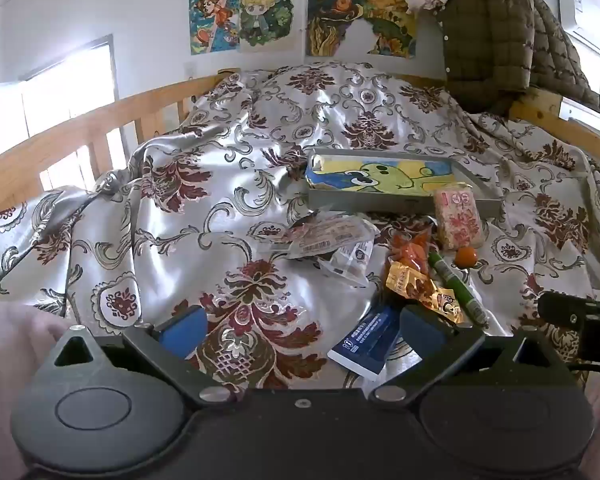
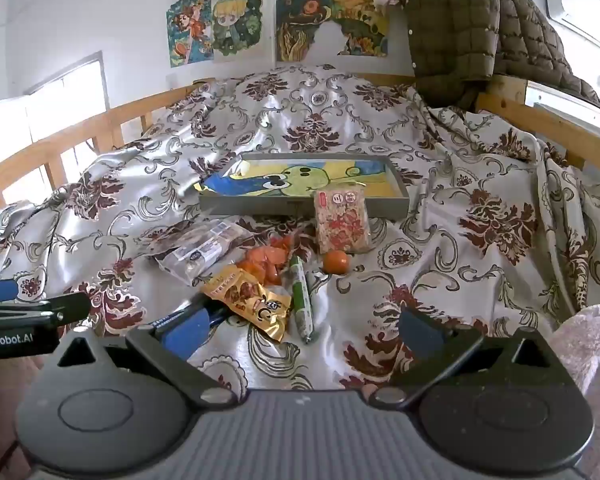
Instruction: Organize snacks
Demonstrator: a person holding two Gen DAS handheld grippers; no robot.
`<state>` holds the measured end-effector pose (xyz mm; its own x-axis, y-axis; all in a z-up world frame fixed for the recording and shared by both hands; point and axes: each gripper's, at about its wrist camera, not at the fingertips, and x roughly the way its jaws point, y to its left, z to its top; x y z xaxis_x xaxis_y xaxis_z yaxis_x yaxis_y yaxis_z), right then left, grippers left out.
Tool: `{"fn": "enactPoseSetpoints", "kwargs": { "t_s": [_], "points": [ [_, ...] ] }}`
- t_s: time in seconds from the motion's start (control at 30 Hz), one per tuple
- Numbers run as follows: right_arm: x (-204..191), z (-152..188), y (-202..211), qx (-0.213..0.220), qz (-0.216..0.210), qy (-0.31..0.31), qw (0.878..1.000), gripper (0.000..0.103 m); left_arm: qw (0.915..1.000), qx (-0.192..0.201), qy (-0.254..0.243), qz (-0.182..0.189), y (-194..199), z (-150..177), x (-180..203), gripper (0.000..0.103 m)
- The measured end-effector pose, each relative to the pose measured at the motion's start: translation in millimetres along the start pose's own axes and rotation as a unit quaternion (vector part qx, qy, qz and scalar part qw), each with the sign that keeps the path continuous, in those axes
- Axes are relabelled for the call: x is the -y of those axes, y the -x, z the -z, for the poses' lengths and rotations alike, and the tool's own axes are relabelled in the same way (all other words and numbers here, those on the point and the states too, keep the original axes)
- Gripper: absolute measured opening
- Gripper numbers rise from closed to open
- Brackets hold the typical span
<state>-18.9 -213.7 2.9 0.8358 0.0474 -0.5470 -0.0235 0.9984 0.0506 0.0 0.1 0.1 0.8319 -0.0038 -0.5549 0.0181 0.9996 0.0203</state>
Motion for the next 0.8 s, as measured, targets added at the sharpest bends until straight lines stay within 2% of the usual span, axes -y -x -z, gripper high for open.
{"fn": "enactPoseSetpoints", "kwargs": {
  "t_s": [0.8],
  "points": [
    [0.2, -0.2, 0.2, 0.002, 0.0, 0.0, 1.0, 0.103, 1.0, 0.001, -0.001, -0.002, 0.0, 0.0, 0.3, 0.102]
  ]
}}
